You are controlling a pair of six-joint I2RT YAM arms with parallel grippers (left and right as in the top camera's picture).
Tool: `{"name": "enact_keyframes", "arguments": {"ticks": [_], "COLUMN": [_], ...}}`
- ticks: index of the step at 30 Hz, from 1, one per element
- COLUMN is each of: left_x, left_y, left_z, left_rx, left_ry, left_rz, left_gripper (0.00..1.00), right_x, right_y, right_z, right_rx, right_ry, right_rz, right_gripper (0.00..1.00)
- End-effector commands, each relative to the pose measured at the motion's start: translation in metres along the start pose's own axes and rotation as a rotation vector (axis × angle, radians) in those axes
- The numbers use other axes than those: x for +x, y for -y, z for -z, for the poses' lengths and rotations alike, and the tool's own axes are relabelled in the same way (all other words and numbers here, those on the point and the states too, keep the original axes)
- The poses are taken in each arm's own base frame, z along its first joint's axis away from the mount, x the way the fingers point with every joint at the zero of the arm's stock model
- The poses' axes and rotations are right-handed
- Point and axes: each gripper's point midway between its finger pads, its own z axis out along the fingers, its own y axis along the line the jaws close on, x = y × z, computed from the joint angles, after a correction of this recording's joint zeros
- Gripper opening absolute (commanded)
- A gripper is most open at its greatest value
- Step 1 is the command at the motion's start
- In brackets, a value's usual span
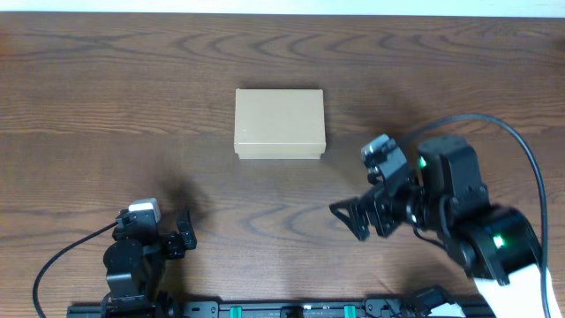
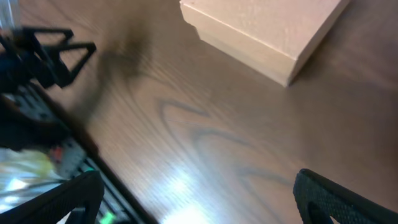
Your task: Pack container
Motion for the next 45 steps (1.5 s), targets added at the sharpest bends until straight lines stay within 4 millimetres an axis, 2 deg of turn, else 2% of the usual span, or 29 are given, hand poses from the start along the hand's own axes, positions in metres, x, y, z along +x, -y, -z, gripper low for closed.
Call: {"name": "enact_keyframes", "arguments": {"ticks": [1, 4, 8, 15, 25, 30, 32, 45], "left_x": [0.001, 0.001, 0.001, 0.001, 0.001, 0.001, 0.001, 0.001], "left_y": [-0.003, -0.003, -0.003, -0.003, -0.003, -0.003, -0.002, -0.003], "left_z": [-0.001, -0.001, -0.001, -0.001, -0.001, -0.001, -0.001, -0.001], "left_rx": [-0.011, -0.011, -0.011, -0.011, -0.011, -0.011, -0.011, -0.011], "left_ry": [0.002, 0.002, 0.002, 0.002, 0.002, 0.002, 0.002, 0.002], "left_rz": [-0.012, -0.012, -0.012, -0.012, -0.012, -0.012, -0.012, -0.012], "left_gripper": [0.95, 0.95, 0.95, 0.95, 0.96, 0.96, 0.95, 0.95], "right_x": [0.018, 0.036, 0.062, 0.106, 0.132, 0.158, 0.152, 0.153], "right_y": [-0.003, -0.004, 0.005, 0.019, 0.025, 0.037, 0.036, 0.036], "right_z": [0.012, 0.012, 0.007, -0.024, -0.058, -0.082, -0.080, -0.081], "right_rx": [0.071, 0.095, 0.143, 0.152, 0.118, 0.122, 0.123, 0.124], "right_ry": [0.037, 0.085, 0.168, 0.187, 0.236, 0.191, 0.214, 0.211], "right_rz": [0.205, 0.284, 0.316, 0.318, 0.320, 0.302, 0.308, 0.307], "right_gripper": [0.99, 0.99, 0.99, 0.99, 0.99, 0.99, 0.99, 0.99]}}
